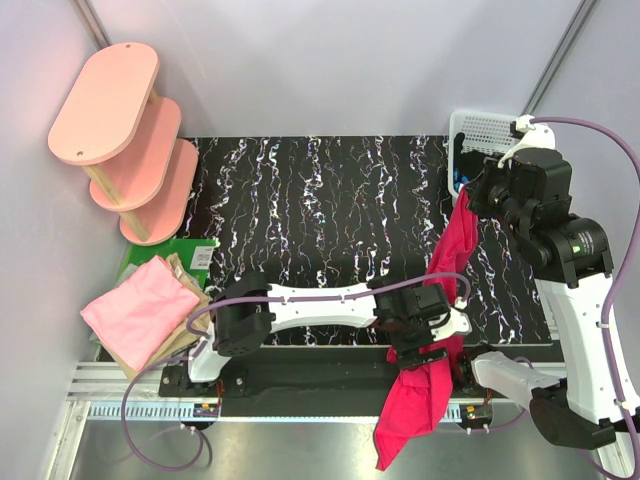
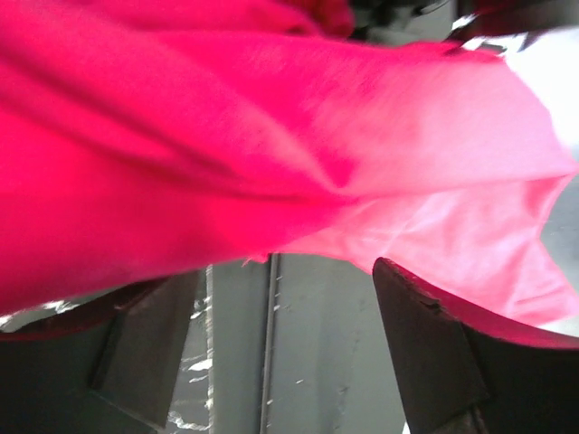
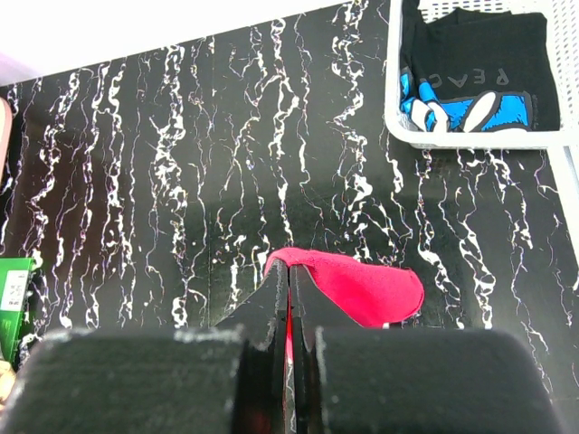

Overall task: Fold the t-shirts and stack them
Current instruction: Flatten out the tshirt

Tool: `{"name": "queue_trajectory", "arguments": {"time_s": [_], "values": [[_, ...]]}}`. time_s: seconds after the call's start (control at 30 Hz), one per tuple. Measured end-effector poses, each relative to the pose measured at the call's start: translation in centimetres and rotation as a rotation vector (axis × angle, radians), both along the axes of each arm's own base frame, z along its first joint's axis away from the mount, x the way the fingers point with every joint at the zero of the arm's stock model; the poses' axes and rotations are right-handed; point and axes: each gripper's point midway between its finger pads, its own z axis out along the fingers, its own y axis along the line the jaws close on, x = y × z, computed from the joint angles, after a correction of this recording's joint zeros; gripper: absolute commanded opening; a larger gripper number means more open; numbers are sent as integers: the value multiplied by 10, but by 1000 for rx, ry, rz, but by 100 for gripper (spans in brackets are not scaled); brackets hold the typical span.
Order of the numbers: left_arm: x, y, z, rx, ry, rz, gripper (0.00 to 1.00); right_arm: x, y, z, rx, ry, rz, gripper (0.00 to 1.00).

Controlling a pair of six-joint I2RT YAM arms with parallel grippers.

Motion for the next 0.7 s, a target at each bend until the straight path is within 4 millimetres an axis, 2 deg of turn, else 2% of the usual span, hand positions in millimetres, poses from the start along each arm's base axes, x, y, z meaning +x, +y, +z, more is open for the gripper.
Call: {"name": "queue_trajectory", "arguments": {"time_s": [0.3, 0.43, 0.7], "values": [[-18, -3, -12, 16, 114, -22, 74, -1, 0, -1, 0, 0, -1, 0], [-20, -2, -13, 18, 131, -27, 73, -1, 0, -1, 1, 0, 0, 0], [-15, 0, -32, 57, 141, -14, 73, -2, 1, -1, 13, 1, 5, 0]]}}
